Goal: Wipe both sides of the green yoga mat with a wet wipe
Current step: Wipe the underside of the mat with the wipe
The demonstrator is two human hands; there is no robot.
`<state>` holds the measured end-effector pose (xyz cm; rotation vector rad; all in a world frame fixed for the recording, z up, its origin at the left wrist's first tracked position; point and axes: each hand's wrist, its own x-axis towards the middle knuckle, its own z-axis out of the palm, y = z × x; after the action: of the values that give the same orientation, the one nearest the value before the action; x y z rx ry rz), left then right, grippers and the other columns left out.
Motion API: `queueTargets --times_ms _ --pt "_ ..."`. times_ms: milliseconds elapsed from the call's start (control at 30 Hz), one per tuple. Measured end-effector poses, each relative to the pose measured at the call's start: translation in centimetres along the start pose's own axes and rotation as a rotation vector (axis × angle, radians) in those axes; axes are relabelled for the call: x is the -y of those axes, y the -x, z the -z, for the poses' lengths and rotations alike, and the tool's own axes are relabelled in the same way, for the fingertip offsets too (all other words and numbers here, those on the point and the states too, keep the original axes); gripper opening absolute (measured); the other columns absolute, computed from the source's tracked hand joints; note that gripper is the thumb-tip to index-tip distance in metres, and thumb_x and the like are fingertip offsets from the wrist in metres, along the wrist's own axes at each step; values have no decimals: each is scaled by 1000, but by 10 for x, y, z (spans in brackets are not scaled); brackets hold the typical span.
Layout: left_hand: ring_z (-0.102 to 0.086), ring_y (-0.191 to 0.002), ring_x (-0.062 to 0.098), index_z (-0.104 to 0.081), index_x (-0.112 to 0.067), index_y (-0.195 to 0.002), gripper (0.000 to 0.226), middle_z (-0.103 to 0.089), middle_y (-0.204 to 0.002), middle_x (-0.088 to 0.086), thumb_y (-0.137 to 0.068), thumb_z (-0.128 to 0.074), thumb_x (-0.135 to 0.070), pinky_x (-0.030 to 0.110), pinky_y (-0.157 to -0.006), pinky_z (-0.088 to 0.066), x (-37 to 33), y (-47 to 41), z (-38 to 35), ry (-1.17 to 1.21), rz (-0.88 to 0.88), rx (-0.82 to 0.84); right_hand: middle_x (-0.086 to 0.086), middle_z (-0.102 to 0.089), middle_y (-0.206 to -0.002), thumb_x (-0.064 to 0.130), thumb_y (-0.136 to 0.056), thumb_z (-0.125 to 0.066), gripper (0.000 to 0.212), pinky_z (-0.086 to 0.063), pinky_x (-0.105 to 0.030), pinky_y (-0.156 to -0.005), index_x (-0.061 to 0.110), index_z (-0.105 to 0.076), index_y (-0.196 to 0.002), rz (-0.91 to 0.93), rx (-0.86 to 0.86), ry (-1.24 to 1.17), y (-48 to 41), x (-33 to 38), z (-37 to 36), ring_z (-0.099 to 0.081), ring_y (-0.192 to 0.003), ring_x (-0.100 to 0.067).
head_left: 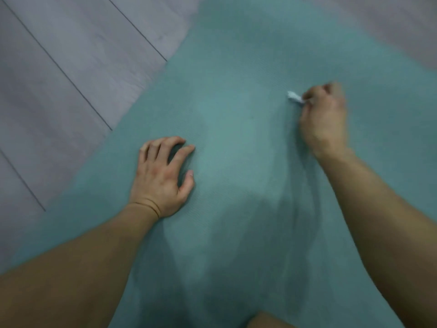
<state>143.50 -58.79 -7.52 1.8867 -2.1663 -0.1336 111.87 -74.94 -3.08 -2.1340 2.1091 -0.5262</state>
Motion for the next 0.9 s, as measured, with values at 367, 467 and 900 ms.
queueTargets --times_ms 367,467,900 --pt "-49 -129 38 -58 -10 -135 56 -53 -141 13 -87 -60 -40 52 -118 -30 -3 1 1 -20 125 -40 -19 -62 -100 8 -94 -60 11 -45 -42 -83 3 -71 -95 611 249 -212 43 107 -39 -61 -95 -37" --pt "-48 -129 37 -56 -11 -137 59 -52 -140 12 -87 -60 -42 55 -120 -27 -3 2 1 -67 171 -62 -22 -67 -109 8 -97 -56 22 -40 -38 -88 3 -75 -107 39 17 -109 -9 38 -24 -63 -102 -41" --pt "-51 -138 35 -57 -15 -148 53 -53 -153 9 -101 -51 -37 54 -119 -33 24 5 13 -87 94 -6 -21 -61 -105 7 -97 -56 19 -47 -41 -83 1 -73 -105 279 108 -144 -13 55 -27 -61 -95 -41"
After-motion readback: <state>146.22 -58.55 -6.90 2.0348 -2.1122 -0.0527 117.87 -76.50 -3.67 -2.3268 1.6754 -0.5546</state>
